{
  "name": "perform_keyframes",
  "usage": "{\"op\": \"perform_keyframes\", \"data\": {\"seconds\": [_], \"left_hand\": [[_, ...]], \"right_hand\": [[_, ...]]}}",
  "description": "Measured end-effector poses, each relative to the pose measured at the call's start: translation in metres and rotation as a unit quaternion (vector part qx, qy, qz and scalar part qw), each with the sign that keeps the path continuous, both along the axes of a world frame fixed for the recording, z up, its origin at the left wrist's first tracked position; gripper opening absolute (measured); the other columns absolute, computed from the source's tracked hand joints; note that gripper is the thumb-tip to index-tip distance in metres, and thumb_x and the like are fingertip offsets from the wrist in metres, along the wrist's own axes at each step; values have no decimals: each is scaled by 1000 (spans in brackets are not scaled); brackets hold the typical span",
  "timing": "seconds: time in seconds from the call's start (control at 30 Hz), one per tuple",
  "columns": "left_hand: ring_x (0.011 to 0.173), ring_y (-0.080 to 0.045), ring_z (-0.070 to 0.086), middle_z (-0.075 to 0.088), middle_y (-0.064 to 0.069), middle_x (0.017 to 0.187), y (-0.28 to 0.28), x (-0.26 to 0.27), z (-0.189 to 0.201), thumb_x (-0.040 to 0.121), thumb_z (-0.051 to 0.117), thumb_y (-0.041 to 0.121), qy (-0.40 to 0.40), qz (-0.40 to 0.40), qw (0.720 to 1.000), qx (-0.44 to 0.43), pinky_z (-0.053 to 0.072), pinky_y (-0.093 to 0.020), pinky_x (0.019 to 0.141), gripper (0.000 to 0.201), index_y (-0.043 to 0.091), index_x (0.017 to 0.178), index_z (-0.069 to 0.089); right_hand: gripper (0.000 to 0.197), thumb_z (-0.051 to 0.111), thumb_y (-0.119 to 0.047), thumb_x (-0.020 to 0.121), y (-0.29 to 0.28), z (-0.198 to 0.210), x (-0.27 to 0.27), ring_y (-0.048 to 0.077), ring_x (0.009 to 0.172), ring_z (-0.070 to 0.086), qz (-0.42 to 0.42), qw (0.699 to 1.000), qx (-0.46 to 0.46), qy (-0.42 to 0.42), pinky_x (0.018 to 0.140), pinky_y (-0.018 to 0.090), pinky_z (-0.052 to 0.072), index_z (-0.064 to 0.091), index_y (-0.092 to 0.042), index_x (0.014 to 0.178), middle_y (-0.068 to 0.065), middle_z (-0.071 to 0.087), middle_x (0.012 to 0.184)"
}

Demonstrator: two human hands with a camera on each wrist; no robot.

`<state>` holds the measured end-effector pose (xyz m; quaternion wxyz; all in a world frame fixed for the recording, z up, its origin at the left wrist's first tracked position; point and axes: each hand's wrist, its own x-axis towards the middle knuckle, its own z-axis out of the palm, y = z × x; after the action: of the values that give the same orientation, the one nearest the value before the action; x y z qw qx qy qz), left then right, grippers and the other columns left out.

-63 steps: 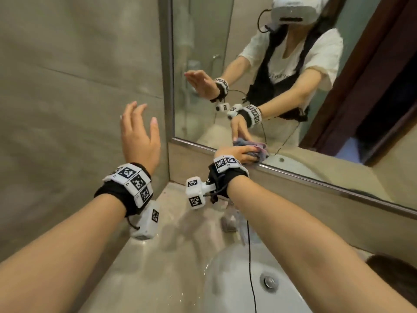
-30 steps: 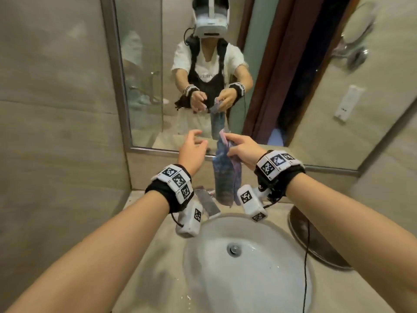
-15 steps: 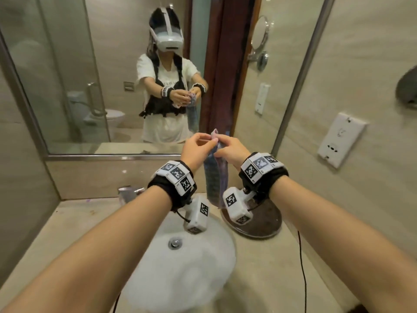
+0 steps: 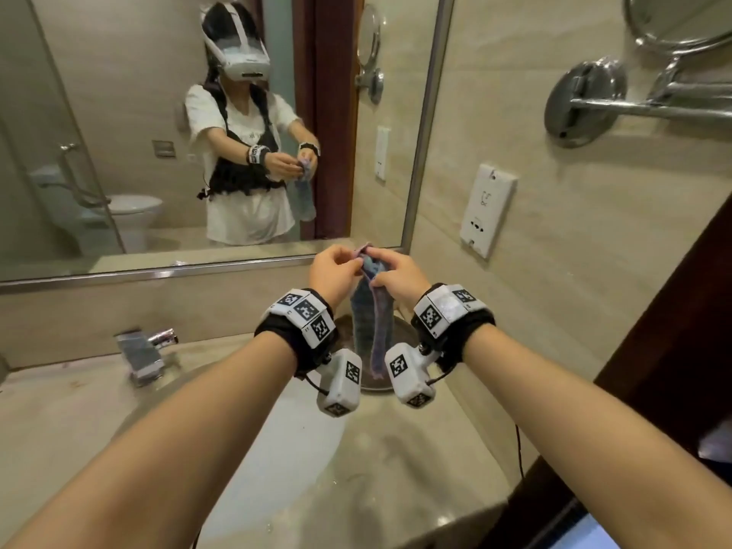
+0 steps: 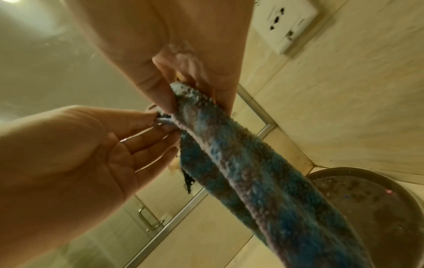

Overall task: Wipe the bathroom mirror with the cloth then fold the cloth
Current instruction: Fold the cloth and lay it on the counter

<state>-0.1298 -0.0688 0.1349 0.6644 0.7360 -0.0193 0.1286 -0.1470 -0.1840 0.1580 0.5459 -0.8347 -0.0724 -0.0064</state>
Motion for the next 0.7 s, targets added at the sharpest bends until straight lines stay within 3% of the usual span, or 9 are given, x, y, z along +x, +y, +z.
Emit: {"op": "perform_keyframes", "data": {"seconds": [0.1, 0.2, 0.3, 0.37, 0.43, 0.5, 0.57, 0.63, 0.7], "left_hand": [[68, -17, 55, 57, -10, 82, -13, 2, -1, 88, 51, -5, 0, -29, 999, -36, 46, -11, 50, 12, 6, 84, 53], [64, -18, 56, 59, -6, 80, -22, 8, -2, 93, 45, 1, 46, -70, 995, -63, 43, -22, 54, 21, 16, 78, 49], [66, -18, 55, 56, -4, 77, -23, 16, -2, 96, 41, 5, 67, -63, 992, -85, 47, -28, 60, 26, 19, 75, 48], [65, -15, 52, 54, -2, 76, -18, 20, -4, 96, 41, 8, 78, -54, 993, -73, 46, -26, 58, 27, 20, 74, 48], [63, -10, 49, 53, 0, 74, -14, 21, -5, 96, 41, 8, 80, -78, 992, -51, 43, -17, 48, 28, 21, 73, 49], [64, -8, 48, 54, 1, 76, -11, 21, -2, 95, 43, 8, 72, -118, 990, -21, 40, -10, 41, 27, 21, 73, 50], [66, -8, 49, 55, 1, 77, -9, 21, 1, 94, 45, 9, 70, -151, 986, 6, 40, -12, 44, 25, 21, 74, 53], [67, -9, 49, 54, 0, 76, -3, 20, 5, 95, 44, 9, 75, -172, 982, 14, 39, -17, 49, 25, 21, 75, 53], [66, -10, 51, 55, -2, 76, 5, 19, 9, 95, 43, 8, 83, -194, 978, 7, 41, -16, 49, 25, 18, 74, 53]], "right_hand": [[57, 52, 18, 76, -16, -6, 0, 24, 115, 52, -40, 998, 39, -1, 99, 30, 43, 54, -2, 129, 16, 56, 128], [47, 50, 16, 77, -28, -9, 0, 20, 99, 53, -80, 996, 41, 4, 86, 26, 42, 61, 1, 120, 19, 62, 117], [31, 40, 15, 82, -41, -14, 3, 11, 70, 63, -132, 989, 70, 21, 63, 19, 48, 67, 4, 91, 12, 67, 80], [37, 34, 15, 83, -50, -18, 8, 3, 44, 59, -161, 983, 86, 28, 51, 17, 43, 62, -5, 70, 0, 63, 53], [34, 34, 14, 85, -54, -22, 11, 7, 52, 57, -151, 986, 69, 33, 53, 19, 42, 63, -3, 82, 1, 63, 62], [33, 41, 11, 87, -51, -23, 12, 12, 73, 57, -104, 994, 22, 19, 59, 16, 42, 60, -1, 110, 6, 62, 88], [39, 51, 8, 87, -42, -23, 10, 15, 96, 55, -42, 999, -25, -10, 68, 14, 43, 53, -3, 125, 7, 58, 107], [44, 55, 8, 86, -30, -24, 13, 19, 110, 53, 0, 998, -49, -41, 84, 20, 45, 50, -1, 128, 12, 58, 119], [38, 57, 8, 85, -21, -24, 20, 19, 106, 54, 10, 996, -67, -57, 88, 23, 44, 53, 4, 123, 17, 59, 118]]}}
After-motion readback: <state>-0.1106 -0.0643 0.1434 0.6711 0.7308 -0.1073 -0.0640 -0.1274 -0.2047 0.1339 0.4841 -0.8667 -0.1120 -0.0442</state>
